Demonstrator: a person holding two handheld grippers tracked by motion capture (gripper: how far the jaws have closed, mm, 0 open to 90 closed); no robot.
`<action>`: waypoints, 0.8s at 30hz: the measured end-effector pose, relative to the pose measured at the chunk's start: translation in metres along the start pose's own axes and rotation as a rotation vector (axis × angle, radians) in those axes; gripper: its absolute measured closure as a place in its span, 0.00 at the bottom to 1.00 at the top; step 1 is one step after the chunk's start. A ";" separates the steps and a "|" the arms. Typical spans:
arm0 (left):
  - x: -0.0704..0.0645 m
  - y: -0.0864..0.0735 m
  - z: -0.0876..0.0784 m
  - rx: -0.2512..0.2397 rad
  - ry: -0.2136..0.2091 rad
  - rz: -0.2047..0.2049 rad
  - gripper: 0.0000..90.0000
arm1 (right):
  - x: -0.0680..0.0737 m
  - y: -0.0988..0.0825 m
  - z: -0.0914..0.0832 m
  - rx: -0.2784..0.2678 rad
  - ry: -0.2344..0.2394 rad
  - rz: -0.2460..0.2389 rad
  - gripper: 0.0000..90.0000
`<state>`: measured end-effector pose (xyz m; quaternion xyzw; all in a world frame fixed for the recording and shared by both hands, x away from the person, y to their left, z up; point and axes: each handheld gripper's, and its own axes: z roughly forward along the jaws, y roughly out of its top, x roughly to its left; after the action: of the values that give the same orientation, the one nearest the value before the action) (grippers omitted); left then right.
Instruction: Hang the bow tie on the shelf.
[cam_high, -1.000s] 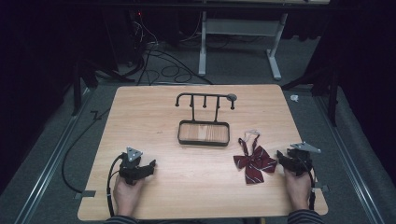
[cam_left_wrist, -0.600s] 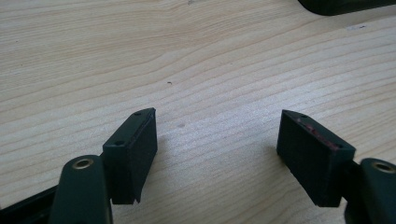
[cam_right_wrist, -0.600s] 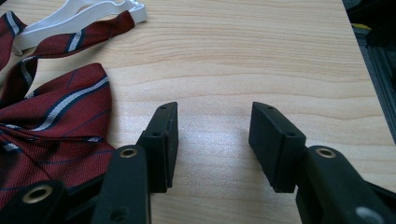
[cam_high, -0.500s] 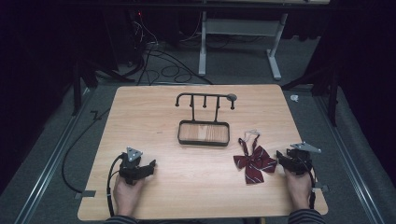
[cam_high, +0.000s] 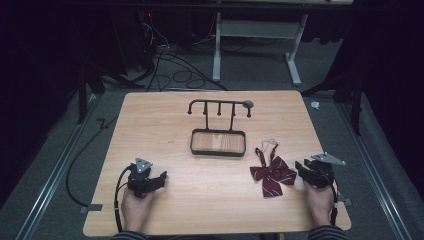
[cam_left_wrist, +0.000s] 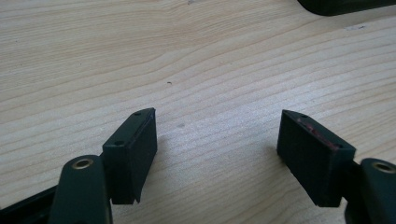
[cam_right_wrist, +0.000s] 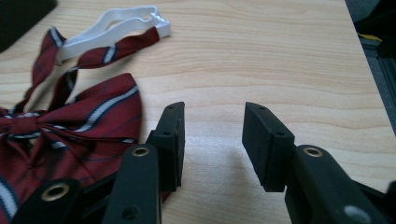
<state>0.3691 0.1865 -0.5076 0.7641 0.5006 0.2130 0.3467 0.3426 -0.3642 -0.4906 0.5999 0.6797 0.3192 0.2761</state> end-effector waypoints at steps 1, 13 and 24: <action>0.000 0.000 0.000 0.000 0.000 0.000 0.32 | 0.000 0.000 0.000 0.000 0.000 0.000 0.68; 0.000 0.000 0.000 -0.002 -0.005 -0.002 0.32 | 0.015 0.012 -0.005 -0.027 0.067 -0.009 0.72; 0.000 0.000 0.000 -0.002 -0.005 -0.002 0.32 | 0.025 0.020 0.000 -0.022 0.096 -0.032 0.73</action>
<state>0.3692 0.1869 -0.5076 0.7636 0.5005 0.2112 0.3490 0.3516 -0.3380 -0.4751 0.5700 0.6979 0.3508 0.2548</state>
